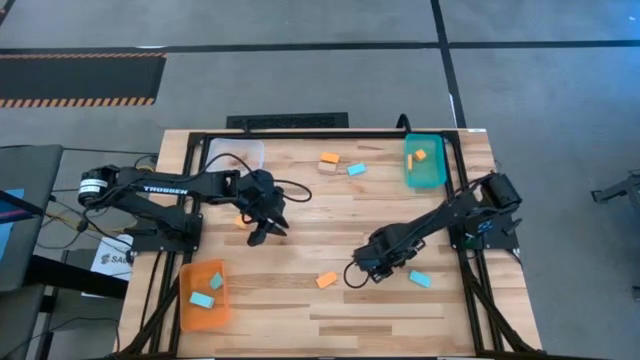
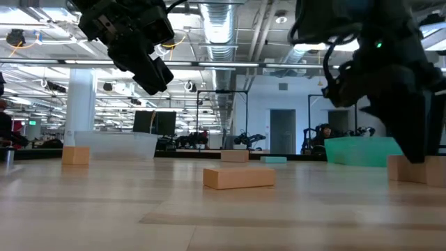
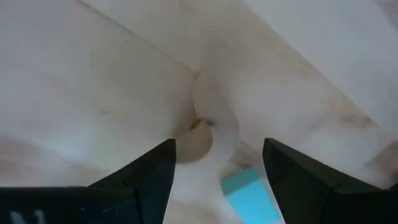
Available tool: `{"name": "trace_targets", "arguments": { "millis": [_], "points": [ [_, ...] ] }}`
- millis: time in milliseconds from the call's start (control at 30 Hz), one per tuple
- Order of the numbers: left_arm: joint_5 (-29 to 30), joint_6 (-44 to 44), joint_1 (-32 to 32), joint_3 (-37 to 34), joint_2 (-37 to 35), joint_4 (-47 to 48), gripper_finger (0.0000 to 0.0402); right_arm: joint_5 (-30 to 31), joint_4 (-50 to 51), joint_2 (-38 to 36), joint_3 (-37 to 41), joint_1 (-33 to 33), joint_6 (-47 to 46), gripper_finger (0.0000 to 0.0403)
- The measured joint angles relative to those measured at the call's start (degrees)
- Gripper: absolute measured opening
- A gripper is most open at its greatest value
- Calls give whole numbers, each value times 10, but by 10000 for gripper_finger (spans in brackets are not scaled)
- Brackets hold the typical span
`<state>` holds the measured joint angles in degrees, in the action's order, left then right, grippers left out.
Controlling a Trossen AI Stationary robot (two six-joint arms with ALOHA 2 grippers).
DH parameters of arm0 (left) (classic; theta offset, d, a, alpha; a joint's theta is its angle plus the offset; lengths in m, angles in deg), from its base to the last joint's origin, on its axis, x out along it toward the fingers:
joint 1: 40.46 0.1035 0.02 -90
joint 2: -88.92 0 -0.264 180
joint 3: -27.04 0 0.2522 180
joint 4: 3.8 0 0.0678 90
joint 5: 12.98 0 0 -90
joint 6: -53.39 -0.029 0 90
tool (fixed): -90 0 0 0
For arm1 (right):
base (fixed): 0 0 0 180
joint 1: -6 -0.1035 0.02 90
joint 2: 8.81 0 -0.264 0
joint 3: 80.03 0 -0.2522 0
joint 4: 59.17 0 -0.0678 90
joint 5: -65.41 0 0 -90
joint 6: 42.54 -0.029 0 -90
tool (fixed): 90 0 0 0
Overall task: Sort & place blocks by color
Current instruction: Put the brown block into the transparent bin
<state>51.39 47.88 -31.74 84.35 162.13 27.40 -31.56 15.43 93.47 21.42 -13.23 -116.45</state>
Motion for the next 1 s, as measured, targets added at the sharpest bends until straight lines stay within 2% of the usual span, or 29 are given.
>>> {"name": "trace_targets", "arguments": {
  "millis": [200,400,533,800,900,1000],
  "points": [
    [7,31,0,0,0,-20,106,13,-28,35,12,5,9,265],
    [15,72,0,0,0,-20,106,24,-99,13,56,-3,4,256],
    [17,83,0,0,0,-20,106,41,-86,-7,61,-7,5,206],
    [45,85,0,0,0,-37,92,63,-65,-73,61,-6,33,28],
    [50,101,0,0,0,-78,84,85,-62,-120,61,-8,25,29],
    [55,144,2,0,2,-152,78,131,-60,-173,61,-16,10,53]
  ]
}}
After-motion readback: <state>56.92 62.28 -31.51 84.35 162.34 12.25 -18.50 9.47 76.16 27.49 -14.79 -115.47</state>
